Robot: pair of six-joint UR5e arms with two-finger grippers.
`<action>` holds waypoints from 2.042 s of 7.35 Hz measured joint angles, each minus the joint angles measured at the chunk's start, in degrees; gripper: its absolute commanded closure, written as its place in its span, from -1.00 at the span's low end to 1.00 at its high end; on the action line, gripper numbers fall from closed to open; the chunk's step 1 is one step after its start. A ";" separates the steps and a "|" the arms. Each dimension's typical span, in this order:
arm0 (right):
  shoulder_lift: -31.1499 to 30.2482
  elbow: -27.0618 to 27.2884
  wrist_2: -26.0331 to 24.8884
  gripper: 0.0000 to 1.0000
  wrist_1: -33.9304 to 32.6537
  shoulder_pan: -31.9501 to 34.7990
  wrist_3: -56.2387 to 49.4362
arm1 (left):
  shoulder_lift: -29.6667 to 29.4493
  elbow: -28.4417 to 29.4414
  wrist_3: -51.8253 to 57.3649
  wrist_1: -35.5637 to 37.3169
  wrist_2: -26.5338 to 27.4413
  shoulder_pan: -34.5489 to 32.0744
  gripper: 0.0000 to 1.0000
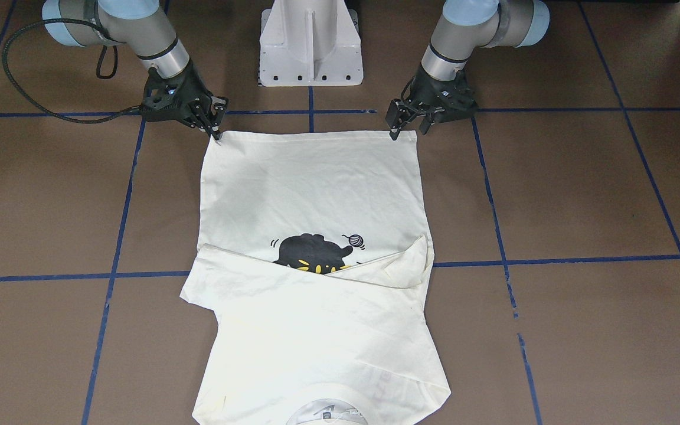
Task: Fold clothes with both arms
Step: 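Lower both grippers to the bottom hem corners and grasp them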
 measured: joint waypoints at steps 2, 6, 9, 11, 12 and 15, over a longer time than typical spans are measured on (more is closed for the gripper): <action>0.75 0.05 0.03 1.00 0.00 0.27 0.00 | 0.17 1.10 -0.57 1.40 1.06 1.53 -0.66; 0.91 0.05 0.07 1.00 0.00 0.69 -0.08 | -0.15 2.35 -0.69 2.19 1.23 3.07 -0.63; 0.91 0.04 0.12 1.00 -0.05 0.92 -0.08 | -0.25 2.86 -0.39 3.59 1.29 3.11 -0.50; 0.91 0.01 0.15 1.00 -0.08 0.94 -0.08 | -0.30 3.14 -0.35 3.74 1.31 3.14 0.09; 0.90 -0.01 0.16 1.00 -0.08 0.98 -0.09 | -0.33 3.17 -0.35 3.75 1.51 3.15 0.37; 0.87 -0.01 0.20 1.00 -0.08 1.09 -0.09 | -0.54 3.16 -0.34 3.96 2.23 3.18 1.00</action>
